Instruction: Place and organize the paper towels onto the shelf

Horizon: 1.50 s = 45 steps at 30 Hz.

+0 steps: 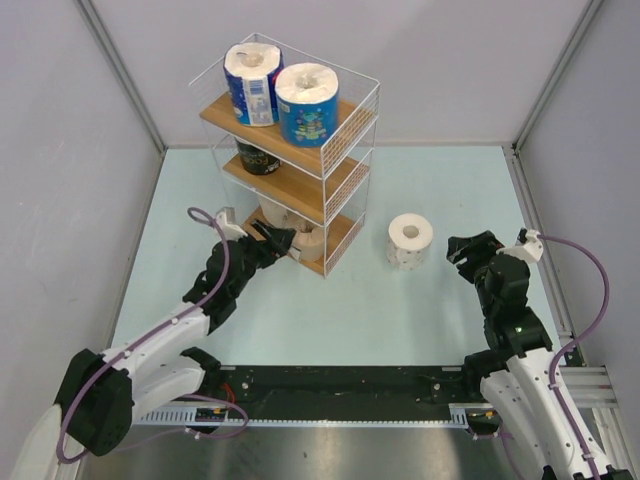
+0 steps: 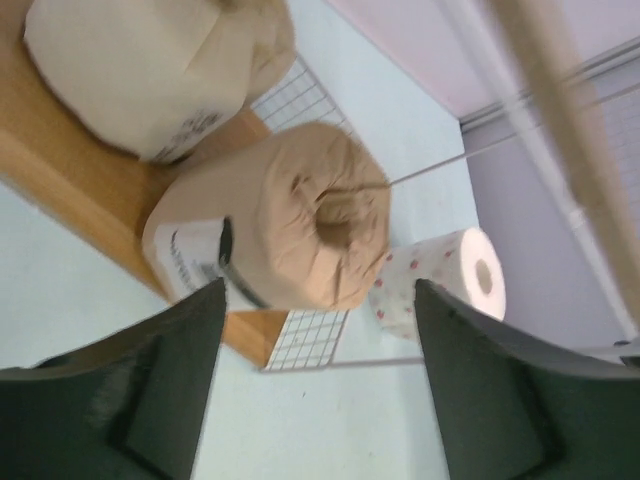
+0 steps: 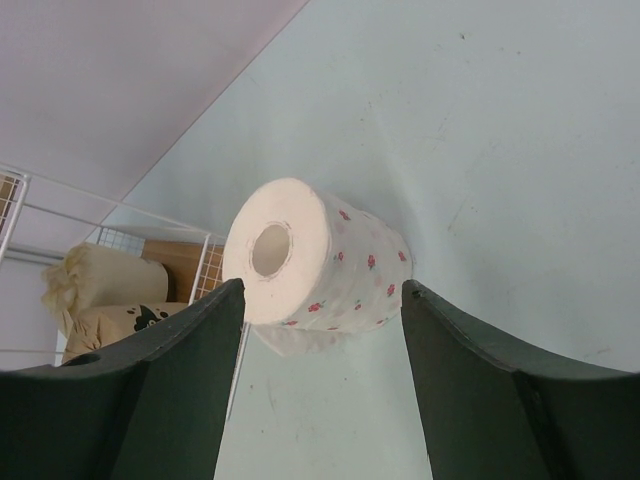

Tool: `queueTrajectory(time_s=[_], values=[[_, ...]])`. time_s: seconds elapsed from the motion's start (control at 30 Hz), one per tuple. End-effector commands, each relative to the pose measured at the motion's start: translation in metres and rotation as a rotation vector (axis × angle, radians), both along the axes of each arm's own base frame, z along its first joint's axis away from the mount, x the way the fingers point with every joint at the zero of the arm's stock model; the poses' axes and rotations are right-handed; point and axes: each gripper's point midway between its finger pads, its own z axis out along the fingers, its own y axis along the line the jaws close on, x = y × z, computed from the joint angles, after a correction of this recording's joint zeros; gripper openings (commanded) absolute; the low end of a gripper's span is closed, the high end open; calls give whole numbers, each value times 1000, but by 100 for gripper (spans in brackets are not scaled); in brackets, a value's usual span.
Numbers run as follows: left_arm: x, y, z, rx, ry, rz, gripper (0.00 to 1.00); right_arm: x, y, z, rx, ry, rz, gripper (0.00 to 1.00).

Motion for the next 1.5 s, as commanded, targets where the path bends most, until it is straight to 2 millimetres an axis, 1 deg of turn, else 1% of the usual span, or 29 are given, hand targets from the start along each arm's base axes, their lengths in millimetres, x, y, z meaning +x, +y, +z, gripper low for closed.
queueTrajectory(time_s=[0.0,0.03,0.1,0.13,0.2,0.23,0.27,0.33,0.5,0.57,0.6,0.63,0.67,0.7,0.73,0.97,1.0,1.07,1.1,1.17,1.3,1.47], values=[[-17,-5,-23,-34,32,-53,74,2,1,6,9,-27,5,69],[-22,-6,-32,-32,48,-64,71,2,2,4,8,-24,8,69],[-28,-13,-34,-45,43,-95,64,2,2,5,11,-24,9,69],[-32,-13,-41,-43,52,-98,63,2,2,3,9,-21,9,69],[-34,-15,-41,-54,45,-102,58,2,2,4,9,-22,8,69],[-35,-15,-46,-49,55,-101,56,3,2,3,9,-21,8,69],[-35,-16,-47,-56,54,-100,53,2,2,4,10,-22,9,69],[-33,-16,-49,-58,57,-95,52,3,2,3,10,-20,12,69],[-25,-27,-64,-74,80,-114,43,3,2,4,12,-22,14,69],[-20,-35,-59,-106,61,-133,40,2,3,4,11,-23,17,69],[-19,-37,-70,-100,89,-136,39,2,3,4,12,-22,17,69],[-17,-40,-71,-109,91,-143,38,2,3,4,13,-23,18,69],[-14,-43,-67,-130,76,-146,37,2,3,4,13,-23,18,69],[-12,-45,-71,-130,86,-146,36,2,3,4,13,-24,17,69],[-10,-47,-70,-137,83,-147,36,2,3,5,15,-25,16,69],[6,-51,-61,-120,51,-133,35,-1,0,3,11,-16,7,69],[10,-52,-56,-123,39,-134,35,-1,0,2,10,-16,8,69],[13,-53,-57,-118,43,-133,35,-2,0,2,10,-13,8,69],[16,-55,-54,-120,35,-132,35,-2,-1,2,9,-14,3,69],[20,-55,-57,-110,41,-128,34,-3,-1,2,9,-13,6,69],[29,-57,-58,-106,39,-128,34,-3,-1,3,12,-17,4,69],[36,-58,-62,-102,44,-128,34,-5,-3,3,9,-17,0,69]])
